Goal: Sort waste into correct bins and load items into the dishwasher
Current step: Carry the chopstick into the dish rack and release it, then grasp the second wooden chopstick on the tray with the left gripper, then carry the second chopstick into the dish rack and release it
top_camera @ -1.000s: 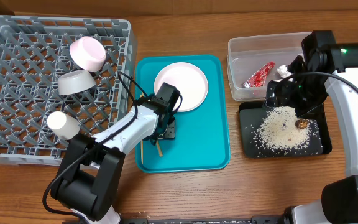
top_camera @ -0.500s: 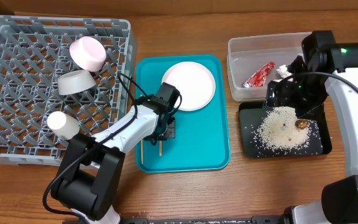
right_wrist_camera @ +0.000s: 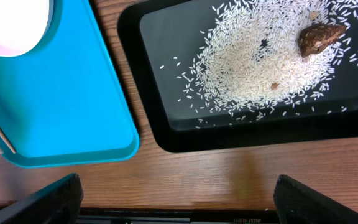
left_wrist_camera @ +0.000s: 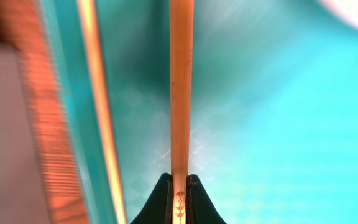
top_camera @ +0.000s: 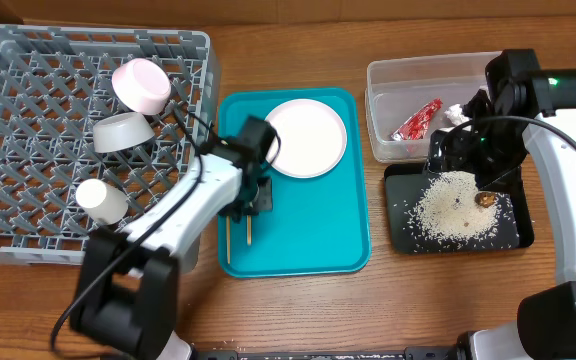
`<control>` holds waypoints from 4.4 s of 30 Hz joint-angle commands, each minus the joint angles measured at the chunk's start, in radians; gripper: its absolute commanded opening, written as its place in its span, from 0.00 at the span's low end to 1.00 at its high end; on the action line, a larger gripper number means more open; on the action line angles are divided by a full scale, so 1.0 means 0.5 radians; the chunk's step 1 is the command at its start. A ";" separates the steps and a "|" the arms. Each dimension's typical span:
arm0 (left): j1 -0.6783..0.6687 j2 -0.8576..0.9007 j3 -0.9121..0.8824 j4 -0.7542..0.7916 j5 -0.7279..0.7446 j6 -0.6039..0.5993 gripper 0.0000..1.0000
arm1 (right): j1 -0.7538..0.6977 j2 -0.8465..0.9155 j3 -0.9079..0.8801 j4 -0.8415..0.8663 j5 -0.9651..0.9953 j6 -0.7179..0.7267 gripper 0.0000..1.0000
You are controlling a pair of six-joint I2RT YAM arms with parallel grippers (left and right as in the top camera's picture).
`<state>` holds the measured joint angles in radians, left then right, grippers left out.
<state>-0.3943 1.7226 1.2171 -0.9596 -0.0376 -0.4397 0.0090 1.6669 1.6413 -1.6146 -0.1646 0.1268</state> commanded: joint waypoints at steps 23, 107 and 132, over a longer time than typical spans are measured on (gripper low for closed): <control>0.702 -0.148 0.256 -0.145 -0.143 0.866 0.04 | 0.004 -0.070 0.007 0.007 0.014 -0.005 1.00; 0.488 -0.241 0.415 -0.130 -0.365 0.779 0.04 | 0.004 -0.070 0.007 0.012 0.014 -0.005 1.00; 0.288 -0.122 0.498 0.120 0.385 0.945 0.63 | 0.004 -0.070 0.007 -0.002 0.015 -0.004 1.00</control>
<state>-0.1753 1.6810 1.4448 -0.9184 0.0578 -0.0208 0.0090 1.6669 1.6413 -1.6154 -0.1646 0.1265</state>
